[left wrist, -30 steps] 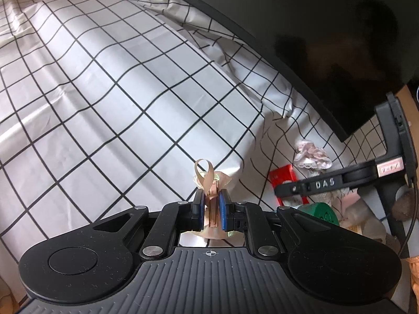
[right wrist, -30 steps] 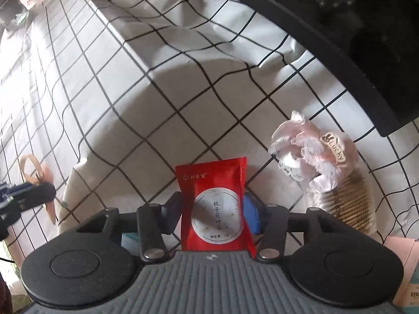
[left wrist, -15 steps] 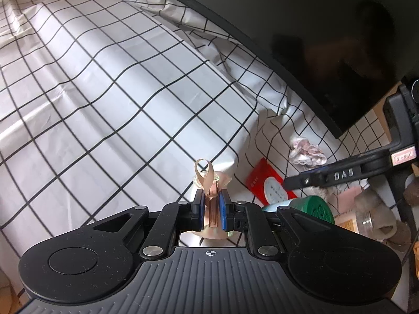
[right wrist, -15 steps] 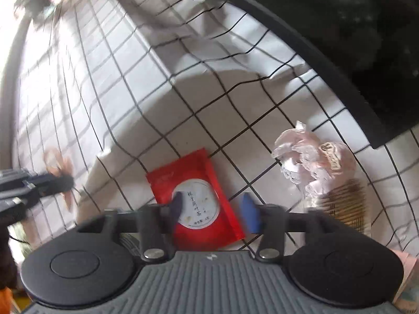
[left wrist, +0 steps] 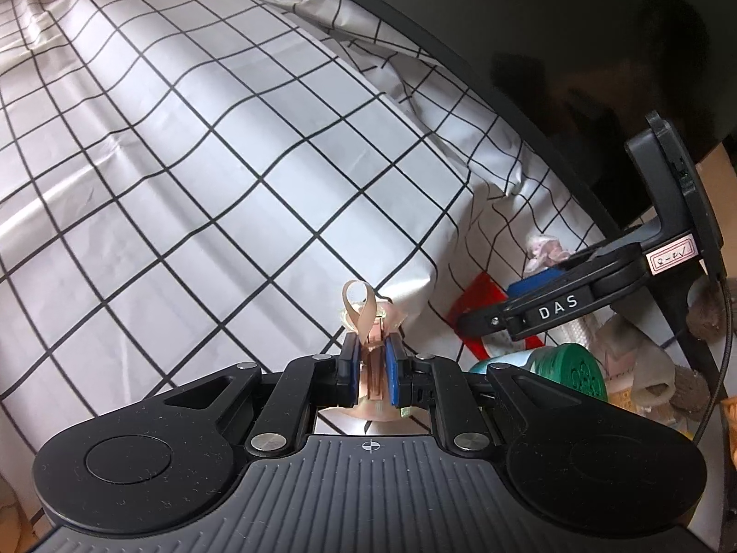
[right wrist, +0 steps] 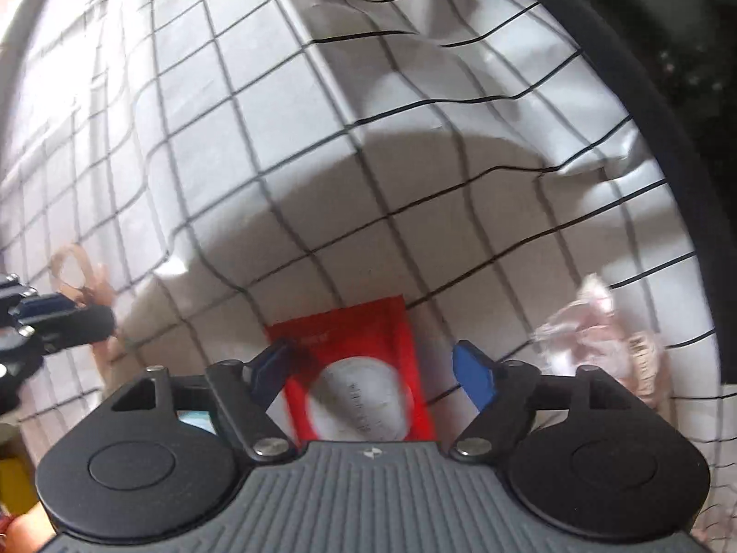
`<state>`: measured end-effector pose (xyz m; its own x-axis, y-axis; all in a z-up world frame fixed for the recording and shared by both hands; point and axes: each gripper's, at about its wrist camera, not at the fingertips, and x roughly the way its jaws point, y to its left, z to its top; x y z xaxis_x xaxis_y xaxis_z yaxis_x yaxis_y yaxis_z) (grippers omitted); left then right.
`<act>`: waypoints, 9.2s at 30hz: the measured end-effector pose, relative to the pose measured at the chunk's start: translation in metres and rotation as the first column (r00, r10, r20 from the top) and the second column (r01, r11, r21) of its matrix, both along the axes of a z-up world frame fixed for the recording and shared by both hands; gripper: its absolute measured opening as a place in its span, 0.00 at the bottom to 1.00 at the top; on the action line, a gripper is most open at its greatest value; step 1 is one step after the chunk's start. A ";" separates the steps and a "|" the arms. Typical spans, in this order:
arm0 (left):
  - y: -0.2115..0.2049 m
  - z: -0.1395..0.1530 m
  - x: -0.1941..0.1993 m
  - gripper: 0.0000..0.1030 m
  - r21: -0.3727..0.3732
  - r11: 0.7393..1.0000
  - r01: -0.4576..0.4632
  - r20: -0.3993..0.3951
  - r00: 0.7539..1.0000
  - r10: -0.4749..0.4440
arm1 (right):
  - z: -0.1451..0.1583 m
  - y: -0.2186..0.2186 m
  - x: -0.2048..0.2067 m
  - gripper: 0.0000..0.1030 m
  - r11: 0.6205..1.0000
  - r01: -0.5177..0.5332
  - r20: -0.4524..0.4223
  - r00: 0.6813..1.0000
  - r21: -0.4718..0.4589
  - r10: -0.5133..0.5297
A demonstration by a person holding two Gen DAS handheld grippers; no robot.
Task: Organize soft objects
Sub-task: 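Lift the red tea packet off the table with the right tool, then carry the ribbon bow in the left tool while the right tool carries the red packet toward the pink box, then open the left tool over the pink box while the right tool releases the red packet into it, then move the left tool to the pink tissue while the right tool reaches the cotton swab pack, then close the left tool on the pink tissue while the right tool grasps the cotton swab pack, then carry the pink tissue in the left tool while the right tool carries the swab pack to the box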
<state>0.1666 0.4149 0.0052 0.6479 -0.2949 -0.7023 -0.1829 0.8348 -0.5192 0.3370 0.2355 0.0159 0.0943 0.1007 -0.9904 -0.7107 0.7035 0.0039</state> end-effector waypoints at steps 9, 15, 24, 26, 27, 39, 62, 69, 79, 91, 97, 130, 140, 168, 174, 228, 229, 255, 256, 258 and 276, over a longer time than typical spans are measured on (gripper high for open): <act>-0.006 -0.005 0.012 0.14 -0.001 1.000 0.017 -0.008 1.000 -0.017 | 0.016 -0.055 0.018 0.74 0.979 0.185 -0.019 0.983 0.084 -0.184; -0.007 -0.003 0.014 0.14 -0.006 1.000 0.029 0.006 1.000 -0.029 | -0.002 -0.043 0.020 0.79 0.953 0.299 -0.165 0.943 0.037 -0.290; 0.002 -0.007 0.005 0.14 -0.016 1.000 -0.010 -0.004 1.000 0.010 | 0.001 -0.008 -0.001 0.73 0.992 0.124 -0.021 0.992 -0.030 -0.125; 0.003 -0.007 0.006 0.14 -0.015 1.000 -0.011 -0.003 1.000 0.011 | 0.006 -0.017 -0.001 0.66 0.995 0.103 0.030 0.994 -0.020 -0.102; 0.003 -0.007 0.007 0.14 -0.015 1.000 -0.010 -0.002 1.000 0.010 | 0.011 -0.028 0.001 0.63 0.996 0.088 0.095 0.992 -0.027 -0.085; 0.001 -0.010 0.011 0.14 -0.021 1.000 0.001 -0.001 1.000 -0.001 | 0.025 -0.078 0.017 0.75 0.969 0.240 -0.021 0.971 0.064 -0.239; -0.001 0.004 -0.011 0.14 -0.007 1.000 -0.004 0.030 1.000 0.005 | 0.055 -0.079 -0.015 0.49 0.979 0.172 0.014 0.985 0.109 -0.174; -0.010 0.034 -0.043 0.14 0.000 1.000 0.025 0.049 0.998 -0.025 | 0.145 -0.106 -0.046 0.50 0.952 0.169 0.069 0.979 0.257 -0.193; -0.076 0.127 -0.069 0.14 0.145 0.973 0.179 0.152 0.968 -0.200 | 0.237 -0.189 -0.127 0.51 0.888 0.171 0.228 0.930 0.427 -0.289; -0.273 0.167 -0.039 0.14 0.239 0.846 0.476 0.215 0.824 -0.524 | 0.204 -0.364 -0.188 0.52 0.738 0.412 0.245 0.760 0.534 -0.602; -0.374 0.152 -0.011 0.14 0.223 0.774 0.593 0.135 0.767 -0.627 | 0.165 -0.433 -0.199 0.53 0.644 0.527 0.210 0.661 0.554 -0.721; -0.299 0.134 -0.014 0.19 0.388 0.842 0.374 0.161 0.872 -0.462 | 0.168 -0.341 -0.167 0.77 0.670 0.494 0.272 0.653 0.553 -0.707; -0.153 0.161 -0.003 0.19 0.328 0.917 0.229 0.227 0.923 -0.312 | 0.237 -0.251 -0.127 0.79 0.638 0.436 0.217 0.691 0.635 -0.689; -0.217 0.043 0.181 0.19 0.372 0.720 0.586 -0.006 0.777 -0.630 | 0.118 -0.267 -0.014 0.83 0.824 0.404 0.209 0.834 0.398 -0.510; -0.222 0.018 0.206 0.26 0.432 0.679 0.593 -0.091 0.778 -0.622 | 0.094 -0.266 0.002 0.83 0.844 0.410 0.173 0.856 0.347 -0.487; -0.184 0.042 0.202 0.12 0.314 0.705 0.636 -0.064 0.755 -0.653 | 0.027 -0.181 0.052 0.70 0.979 0.147 -0.051 0.989 0.144 -0.141; -0.182 0.045 0.196 0.12 0.320 0.699 0.640 -0.058 0.749 -0.660 | 0.033 -0.183 0.048 0.70 0.977 0.147 -0.047 0.989 0.156 -0.141; -0.183 0.211 -0.024 0.11 0.494 0.790 0.364 0.227 0.823 -0.521 | 0.220 -0.198 -0.123 0.70 0.910 0.089 0.275 0.937 0.406 -0.215; -0.188 0.210 -0.030 0.11 0.492 0.792 0.360 0.231 0.824 -0.518 | 0.221 -0.203 -0.131 0.70 0.907 0.097 0.279 0.933 0.411 -0.226; -0.200 0.210 -0.042 0.11 0.485 0.796 0.362 0.235 0.823 -0.518 | 0.220 -0.216 -0.146 0.70 0.903 0.111 0.285 0.927 0.415 -0.245; -0.359 0.144 -0.055 0.11 0.298 0.768 0.567 0.188 0.754 -0.630 | 0.183 -0.408 -0.212 0.70 0.710 0.458 0.220 0.735 0.535 -0.641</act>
